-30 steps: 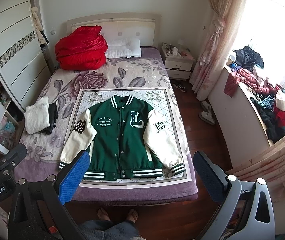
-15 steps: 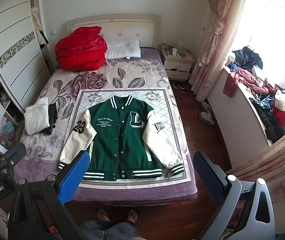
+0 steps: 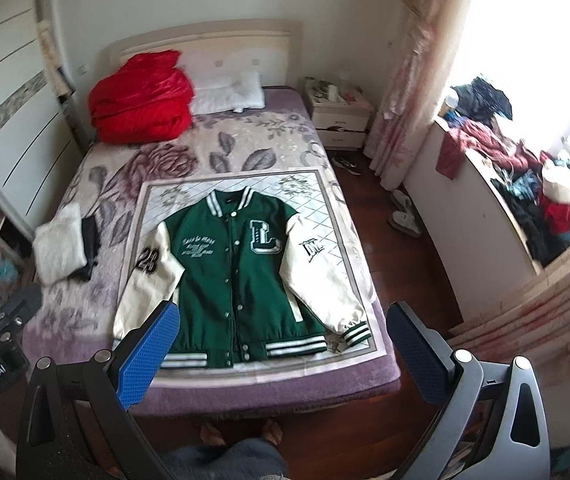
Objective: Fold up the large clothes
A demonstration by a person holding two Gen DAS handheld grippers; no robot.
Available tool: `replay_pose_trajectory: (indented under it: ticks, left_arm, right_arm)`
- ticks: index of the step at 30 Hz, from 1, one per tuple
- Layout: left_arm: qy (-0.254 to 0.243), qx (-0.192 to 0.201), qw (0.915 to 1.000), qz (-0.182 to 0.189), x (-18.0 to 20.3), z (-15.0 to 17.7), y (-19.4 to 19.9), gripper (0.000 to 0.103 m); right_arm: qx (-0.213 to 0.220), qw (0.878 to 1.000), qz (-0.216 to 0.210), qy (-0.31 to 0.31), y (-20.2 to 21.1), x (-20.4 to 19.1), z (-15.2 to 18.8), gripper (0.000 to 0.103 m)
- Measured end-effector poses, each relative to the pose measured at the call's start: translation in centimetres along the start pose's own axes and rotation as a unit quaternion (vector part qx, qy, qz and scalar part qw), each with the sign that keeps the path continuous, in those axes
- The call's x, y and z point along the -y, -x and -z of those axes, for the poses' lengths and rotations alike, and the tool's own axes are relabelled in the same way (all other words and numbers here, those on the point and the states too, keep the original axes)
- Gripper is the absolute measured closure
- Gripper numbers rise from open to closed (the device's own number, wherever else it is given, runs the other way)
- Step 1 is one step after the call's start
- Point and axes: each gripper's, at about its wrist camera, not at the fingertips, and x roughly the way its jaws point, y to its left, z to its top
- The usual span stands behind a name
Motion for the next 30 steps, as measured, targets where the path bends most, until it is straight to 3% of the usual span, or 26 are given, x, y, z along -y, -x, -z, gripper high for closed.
replay_pose_trajectory:
  ticks: [2, 5, 6, 8, 9, 11, 14, 16, 19, 21, 24, 25, 27, 28, 29, 30]
  left_arm:
    - [-0.007, 0.010, 0.9997, -0.022, 0.2, 0.3, -3.7, 0.000]
    - [-0.018, -0.022, 0.9987, -0.043, 1.2, 1.0, -11.0, 0.000]
    - [-0.019, -0.036, 0.9981, -0.047, 1.5, 1.3, -13.0, 0.000]
    - [-0.016, -0.067, 0.9960, -0.058, 2.2, 2.1, -17.1, 0.000]
    - [-0.011, -0.080, 0.9943, -0.070, 2.9, 2.5, -19.2, 0.000]
    - [0.003, -0.103, 0.9909, -0.086, 4.5, 3.5, -22.9, 0.000]
    - [0.015, -0.139, 0.9845, -0.106, 6.9, 5.2, -27.6, 0.000]
    - [0.010, -0.162, 0.9795, -0.119, 9.0, 6.8, -31.3, 0.000]
    - [-0.011, -0.193, 0.9725, -0.130, 12.1, 8.9, -36.5, 0.000]
    - [-0.024, -0.207, 0.9690, -0.133, 13.9, 10.2, -39.3, 0.000]
    - [-0.037, -0.226, 0.9648, -0.129, 16.4, 12.1, -43.3, 0.000]
    - [-0.041, -0.234, 0.9631, -0.127, 17.3, 12.6, -44.4, 0.000]
    - [-0.049, -0.244, 0.9610, -0.121, 19.1, 13.5, -46.4, 0.000]
    - [-0.056, -0.246, 0.9606, -0.117, 20.0, 13.8, -47.3, 0.000]
    - [-0.062, -0.245, 0.9606, -0.115, 20.9, 13.9, -48.1, 0.000]
    - [-0.070, -0.244, 0.9608, -0.111, 21.8, 14.1, -48.9, 0.000]
  right_arm:
    - [-0.005, 1.000, 0.006, -0.021, -3.6, 0.6, 0.5, 0.000]
    - [-0.058, 0.996, 0.013, -0.068, -11.2, 2.9, 1.9, 0.003]
    - [-0.077, 0.993, 0.011, -0.090, -14.0, 4.0, 2.8, 0.009]
    - [-0.119, 0.984, -0.001, -0.136, -19.9, 6.8, 4.6, 0.051]
    - [-0.149, 0.976, 0.005, -0.158, -23.1, 8.2, 5.6, 0.057]
    - [-0.186, 0.961, -0.001, -0.206, -28.4, 10.8, 7.8, 0.057]
    - [-0.236, 0.926, -0.028, -0.294, -36.9, 15.4, 11.8, 0.051]
    - [-0.282, 0.892, -0.046, -0.350, -43.4, 18.4, 15.5, 0.046]
    - [-0.312, 0.851, -0.077, -0.416, -51.1, 21.3, 20.6, 0.046]
    - [-0.317, 0.832, -0.074, -0.448, -55.4, 23.2, 23.4, 0.046]
    - [-0.312, 0.791, -0.081, -0.520, -60.5, 25.2, 27.7, 0.046]
    - [-0.295, 0.776, -0.101, -0.549, -62.2, 25.6, 28.9, 0.046]
    - [-0.275, 0.760, -0.119, -0.577, -64.9, 25.8, 29.9, 0.046]
    - [-0.257, 0.754, -0.120, -0.593, -66.2, 26.0, 30.4, 0.048]
    - [-0.245, 0.747, -0.119, -0.606, -66.9, 26.1, 30.7, 0.071]
    - [-0.221, 0.735, -0.112, -0.631, -67.5, 26.3, 31.3, 0.083]
